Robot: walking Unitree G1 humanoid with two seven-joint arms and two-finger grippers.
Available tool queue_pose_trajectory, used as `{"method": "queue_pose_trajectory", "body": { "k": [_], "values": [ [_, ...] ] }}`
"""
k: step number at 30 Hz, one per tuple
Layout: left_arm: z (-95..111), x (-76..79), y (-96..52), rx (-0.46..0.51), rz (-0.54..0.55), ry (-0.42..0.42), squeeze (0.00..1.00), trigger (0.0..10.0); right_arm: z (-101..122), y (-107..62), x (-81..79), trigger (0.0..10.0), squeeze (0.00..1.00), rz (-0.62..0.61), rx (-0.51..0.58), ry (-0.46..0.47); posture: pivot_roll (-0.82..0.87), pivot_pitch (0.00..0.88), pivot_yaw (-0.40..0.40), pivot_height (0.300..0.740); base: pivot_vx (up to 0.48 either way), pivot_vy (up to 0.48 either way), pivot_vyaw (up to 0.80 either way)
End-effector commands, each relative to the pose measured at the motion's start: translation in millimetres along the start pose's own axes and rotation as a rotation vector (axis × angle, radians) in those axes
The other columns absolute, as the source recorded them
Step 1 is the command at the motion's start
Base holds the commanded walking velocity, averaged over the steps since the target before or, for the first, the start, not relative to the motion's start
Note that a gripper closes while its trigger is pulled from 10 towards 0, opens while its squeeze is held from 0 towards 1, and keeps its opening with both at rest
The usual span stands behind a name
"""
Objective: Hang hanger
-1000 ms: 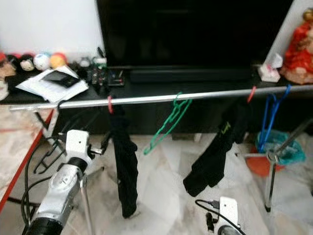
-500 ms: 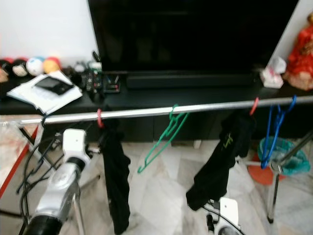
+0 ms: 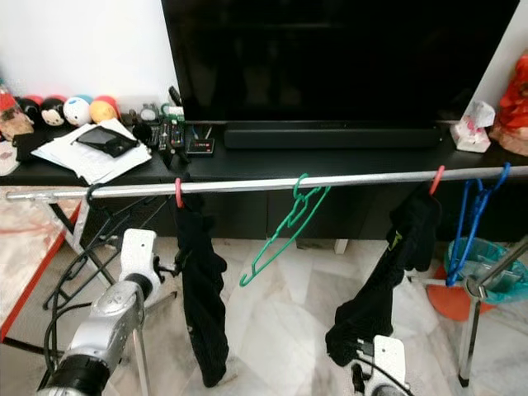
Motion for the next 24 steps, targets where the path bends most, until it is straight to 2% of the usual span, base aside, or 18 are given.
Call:
{"method": "queue_pose_trajectory", "body": {
  "k": [1, 6, 13, 19, 21, 22, 23, 24],
  "values": [
    [-1, 1.8, 3.5, -0.028, -0.028, 0.022, 1.00, 10.0, 2, 0.0, 2.2, 10.0, 0.00, -0.008, 0.004, 0.015, 0.05, 0.000, 0.001, 0.740, 0.000, 0.000, 0.00],
    [3, 5.7, 6.7, -0.027, -0.066, -0.002, 1.00, 10.0, 2, 0.1, 2.0, 10.0, 0.00, -0.009, 0.005, 0.018, 0.05, 0.000, 0.005, 0.740, 0.000, 0.000, 0.00],
    [9, 6.4, 11.9, -0.036, -0.102, 0.011, 1.00, 10.0, 2, 0.3, -0.1, 10.0, 0.00, -0.010, 0.008, 0.027, 0.04, 0.000, 0.029, 0.740, 0.000, 0.000, 0.00],
    [11, 6.4, 16.5, -0.042, -0.128, -0.034, 1.00, 10.0, 1, 0.3, -2.3, 10.0, 0.00, -0.012, 0.010, 0.046, 0.02, 0.000, 0.053, 0.740, 0.000, 0.000, 0.00],
    [11, 3.7, 20.7, -0.055, -0.120, -0.099, 1.00, 10.0, 0, 0.2, -3.2, 10.0, 0.00, -0.013, 0.009, 0.054, 0.02, 0.000, 0.058, 0.740, 0.000, 0.000, 0.00],
    [12, 3.2, 22.6, -0.063, -0.124, -0.092, 1.00, 10.0, -1, 0.2, -3.7, 10.0, 0.00, -0.014, 0.009, 0.058, 0.02, 0.000, 0.060, 0.740, 0.000, 0.000, 0.00],
    [14, 3.9, 24.9, -0.071, -0.131, -0.086, 0.21, 10.0, -1, 0.2, -4.1, 10.0, 0.00, -0.013, 0.008, 0.059, 0.02, 0.000, 0.063, 0.740, 0.000, 0.000, 0.00],
    [14, 3.9, 24.9, -0.071, -0.131, -0.086, 0.21, 10.0, -1, 0.2, -4.1, 10.0, 0.00, -0.013, 0.008, 0.059, 0.02, 0.000, 0.063, 0.740, 0.000, 0.000, 0.00]
  ]
}}
Point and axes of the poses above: a point about 5 cm out from each wrist's last joint towards the gripper, its own y axis pointing out of the wrist towards the gripper, its own z axis along the axis of the wrist's last joint, x = y × z, the point moved 3 cm from there along y, pointing out of the wrist towards the gripper, and after that the axes turned 7 degrees about y, right-handed, at the moved point
